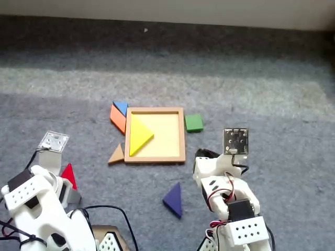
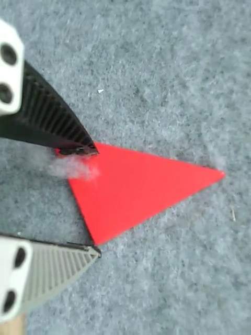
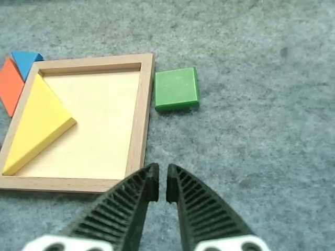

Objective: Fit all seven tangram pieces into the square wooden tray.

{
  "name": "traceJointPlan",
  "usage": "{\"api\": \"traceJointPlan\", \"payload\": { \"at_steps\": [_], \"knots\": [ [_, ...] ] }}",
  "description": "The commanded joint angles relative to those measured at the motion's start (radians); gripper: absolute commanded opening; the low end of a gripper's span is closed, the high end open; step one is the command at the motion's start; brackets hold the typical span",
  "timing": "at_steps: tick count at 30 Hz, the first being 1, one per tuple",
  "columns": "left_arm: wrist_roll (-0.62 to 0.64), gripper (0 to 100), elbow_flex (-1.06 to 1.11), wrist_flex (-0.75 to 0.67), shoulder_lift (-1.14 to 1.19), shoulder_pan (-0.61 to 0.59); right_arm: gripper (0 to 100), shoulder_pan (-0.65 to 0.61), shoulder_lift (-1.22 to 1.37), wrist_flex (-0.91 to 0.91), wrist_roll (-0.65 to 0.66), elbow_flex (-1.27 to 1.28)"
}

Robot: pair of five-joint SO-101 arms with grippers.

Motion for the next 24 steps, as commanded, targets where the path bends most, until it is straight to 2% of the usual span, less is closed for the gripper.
{"api": "traceJointPlan", "payload": {
  "at_steps": [1, 4, 11, 14, 24],
  "knots": [
    [0.02, 28, -0.019, -0.006, 0.01, 0.021, 4.4, 0.007, -0.012, -0.024, 0.011, -0.001],
    [0.028, 28, -0.047, 0.02, 0.01, 0.042, 4.4, 0.007, -0.012, -0.024, 0.011, -0.001],
    [0.057, 28, -0.242, 0.304, 0.008, 0.088, 4.4, 0.007, -0.012, -0.024, 0.011, -0.001],
    [0.101, 28, -0.295, 0.324, 0.008, 0.084, 4.4, 0.007, -0.012, -0.024, 0.011, -0.001],
    [0.104, 29, -0.323, 0.316, 0.048, 0.097, 4.4, 0.007, -0.012, -0.024, 0.011, -0.001]
  ]
}}
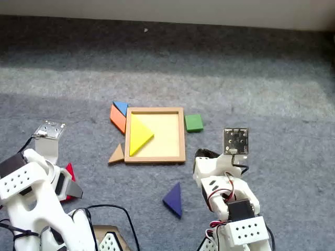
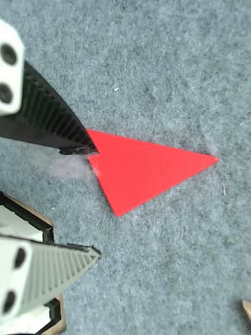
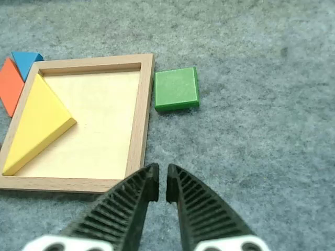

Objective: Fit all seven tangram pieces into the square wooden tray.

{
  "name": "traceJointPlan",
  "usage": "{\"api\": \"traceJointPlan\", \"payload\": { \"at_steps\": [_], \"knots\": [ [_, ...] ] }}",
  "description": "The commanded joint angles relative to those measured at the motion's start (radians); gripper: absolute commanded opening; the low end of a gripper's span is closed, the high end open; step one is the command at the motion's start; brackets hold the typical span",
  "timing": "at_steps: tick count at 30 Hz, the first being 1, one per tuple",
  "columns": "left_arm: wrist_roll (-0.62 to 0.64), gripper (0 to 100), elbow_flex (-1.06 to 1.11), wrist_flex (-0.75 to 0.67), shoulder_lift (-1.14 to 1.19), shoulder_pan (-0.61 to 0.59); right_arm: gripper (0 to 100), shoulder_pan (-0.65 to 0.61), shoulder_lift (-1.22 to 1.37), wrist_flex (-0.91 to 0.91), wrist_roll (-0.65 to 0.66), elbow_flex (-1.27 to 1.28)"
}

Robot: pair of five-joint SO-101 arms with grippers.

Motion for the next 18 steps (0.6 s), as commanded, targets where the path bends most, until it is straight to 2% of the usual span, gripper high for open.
{"api": "traceJointPlan", "payload": {
  "at_steps": [1, 7, 11, 16, 18],
  "knots": [
    [0.012, 29, -0.09, 0.003, 0.07, 0.019, 4.4, 0.007, -0.012, -0.024, 0.011, -0.001],
    [0.008, 28, -0.228, 0.003, 0.367, 0.012, 4.4, 0.007, -0.012, -0.024, 0.011, -0.001],
    [0.003, 26, -0.211, -0.028, 0.394, 0.012, 4.4, 0.007, -0.012, -0.024, 0.011, -0.001],
    [0.003, 26, -0.125, -0.181, 0.404, 0.007, 4.4, 0.007, -0.012, -0.024, 0.011, -0.001],
    [0.003, 30, -0.091, -0.244, 0.406, -0.018, 4.4, 0.007, -0.012, -0.024, 0.011, -0.001]
  ]
}}
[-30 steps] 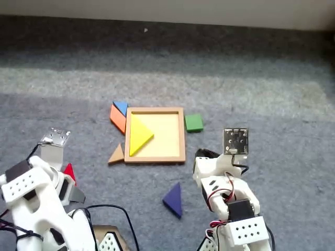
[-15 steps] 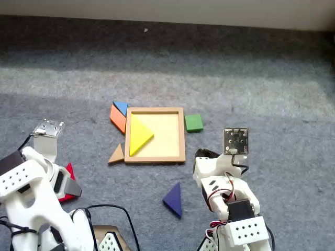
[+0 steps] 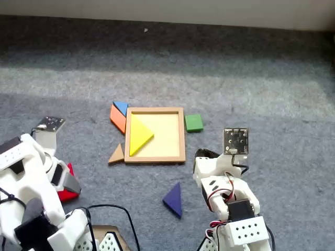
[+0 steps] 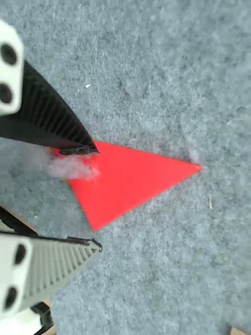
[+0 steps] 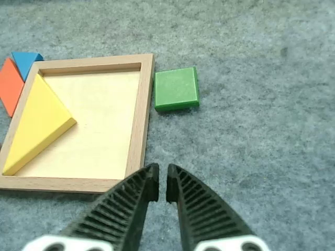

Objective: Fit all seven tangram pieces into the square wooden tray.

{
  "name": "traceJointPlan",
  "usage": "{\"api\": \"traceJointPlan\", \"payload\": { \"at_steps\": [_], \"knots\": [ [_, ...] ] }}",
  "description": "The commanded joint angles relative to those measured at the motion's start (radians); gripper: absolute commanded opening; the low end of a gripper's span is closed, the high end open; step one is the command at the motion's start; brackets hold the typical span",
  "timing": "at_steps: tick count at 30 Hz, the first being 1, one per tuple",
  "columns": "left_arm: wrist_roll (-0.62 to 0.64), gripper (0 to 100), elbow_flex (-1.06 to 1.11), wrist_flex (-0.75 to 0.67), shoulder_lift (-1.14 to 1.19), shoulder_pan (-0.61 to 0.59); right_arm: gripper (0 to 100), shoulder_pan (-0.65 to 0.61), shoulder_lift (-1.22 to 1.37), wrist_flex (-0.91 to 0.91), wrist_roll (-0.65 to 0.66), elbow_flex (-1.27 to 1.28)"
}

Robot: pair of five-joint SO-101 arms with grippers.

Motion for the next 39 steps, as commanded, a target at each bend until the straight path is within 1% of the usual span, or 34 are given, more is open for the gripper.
{"api": "traceJointPlan", "payload": {
  "at_steps": [1, 3, 8, 12, 16, 21, 24, 27, 29, 35, 37, 39],
  "knots": [
    [0.0, 31, 0.05, -0.141, 0.004, -0.027, 4.4, 0.007, -0.012, -0.024, 0.011, -0.001],
    [-0.002, 31, 0.067, -0.17, 0.004, -0.031, 4.4, 0.007, -0.012, -0.024, 0.011, -0.001],
    [-0.035, 31, 0.094, -0.181, 0.007, -0.031, 4.4, 0.005, -0.012, -0.024, 0.011, -0.001],
    [-0.035, 31, 0.116, -0.245, 0.074, -0.027, 4.4, 0.005, -0.012, -0.024, 0.011, -0.001],
    [-0.035, 28, 0.085, -0.25, 0.131, -0.028, 4.4, 0.005, -0.012, -0.024, 0.011, -0.001],
    [-0.035, 24, 0.105, -0.249, 0.09, -0.022, 4.4, 0.005, -0.012, -0.024, 0.011, -0.001],
    [-0.029, 21, 0.134, -0.249, 0.044, 0.044, 4.4, 0.005, -0.012, -0.024, 0.011, -0.001],
    [-0.02, 14, 0.143, -0.229, 0.008, 0.122, 4.4, 0.005, -0.012, -0.024, 0.011, -0.001],
    [0.031, 12, 0.14, -0.207, -0.013, 0.173, 4.4, 0.005, -0.012, -0.024, 0.011, -0.001],
    [0.178, 12, 0.087, -0.155, -0.012, 0.337, 4.4, 0.005, -0.012, -0.024, 0.011, -0.001],
    [0.218, 12, 0.047, -0.13, -0.019, 0.371, 4.4, 0.005, -0.012, -0.024, 0.011, -0.001],
    [0.247, 12, -0.008, -0.08, -0.047, 0.377, 4.4, 0.005, -0.012, -0.024, 0.011, -0.001]
  ]
}}
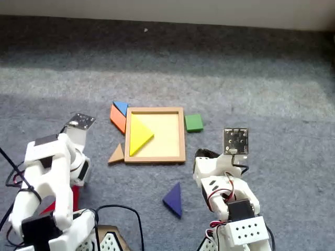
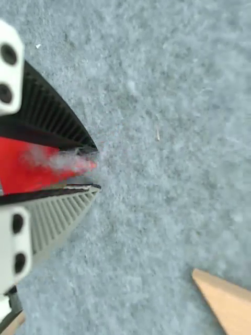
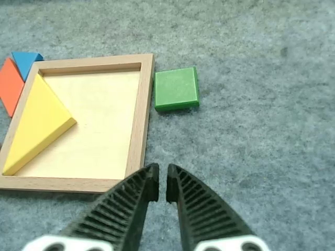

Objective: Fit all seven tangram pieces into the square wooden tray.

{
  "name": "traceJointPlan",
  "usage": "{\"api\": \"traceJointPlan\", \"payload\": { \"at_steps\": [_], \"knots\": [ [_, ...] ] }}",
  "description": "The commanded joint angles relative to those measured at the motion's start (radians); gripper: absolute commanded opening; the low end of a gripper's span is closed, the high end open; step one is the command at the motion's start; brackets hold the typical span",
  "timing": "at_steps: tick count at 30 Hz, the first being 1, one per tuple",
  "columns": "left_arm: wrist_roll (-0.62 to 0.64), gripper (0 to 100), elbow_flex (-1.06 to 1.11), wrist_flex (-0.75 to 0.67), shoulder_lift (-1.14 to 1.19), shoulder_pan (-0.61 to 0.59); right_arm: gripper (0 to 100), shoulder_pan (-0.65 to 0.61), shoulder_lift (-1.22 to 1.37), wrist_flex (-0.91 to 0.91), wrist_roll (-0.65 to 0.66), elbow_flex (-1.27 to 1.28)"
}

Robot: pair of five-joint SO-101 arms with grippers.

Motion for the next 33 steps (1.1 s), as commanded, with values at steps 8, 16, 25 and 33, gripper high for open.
{"api": "traceJointPlan", "payload": {
  "at_steps": [8, 16, 25, 33],
  "knots": [
    [0.012, 12, -0.188, 0.354, -0.358, 0.012, 4.4, 0.005, -0.012, -0.024, 0.011, -0.001],
    [-0.173, 12, -0.056, 0.431, -0.613, -0.334, 4.4, 0.005, -0.012, -0.024, 0.011, -0.001],
    [-0.509, 12, 0.01, 0.497, -0.49, -0.639, 4.4, 0.005, -0.012, -0.024, 0.011, -0.001],
    [-0.64, 12, 0.01, 0.41, -0.185, -0.727, 4.4, 0.005, -0.012, -0.024, 0.011, -0.001]
  ]
}}
